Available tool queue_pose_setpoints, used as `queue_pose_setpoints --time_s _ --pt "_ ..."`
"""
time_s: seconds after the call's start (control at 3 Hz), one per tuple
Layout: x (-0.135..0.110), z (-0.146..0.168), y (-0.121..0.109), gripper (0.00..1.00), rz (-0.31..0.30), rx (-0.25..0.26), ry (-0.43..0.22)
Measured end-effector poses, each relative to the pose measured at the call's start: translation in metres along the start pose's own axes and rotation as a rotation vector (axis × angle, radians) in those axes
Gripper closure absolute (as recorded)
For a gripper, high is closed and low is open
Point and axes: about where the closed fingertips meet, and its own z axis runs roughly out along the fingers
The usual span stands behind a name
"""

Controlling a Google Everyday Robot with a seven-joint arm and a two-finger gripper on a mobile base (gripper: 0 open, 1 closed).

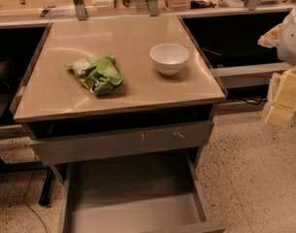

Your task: Place green rice chip bag into middle drawer

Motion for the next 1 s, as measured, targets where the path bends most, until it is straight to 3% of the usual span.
queue_pose_setpoints --time_s 0.33,0.67,1.0 --pt "-0.006 0.001 0.000 0.00 -0.013 0.008 0.001" --pt "-0.047 0.014 -0.004 0.00 -0.032 -0.028 -0.002" --pt "-0.104 0.023 -0.009 0.00 -0.074 -0.083 -0.028"
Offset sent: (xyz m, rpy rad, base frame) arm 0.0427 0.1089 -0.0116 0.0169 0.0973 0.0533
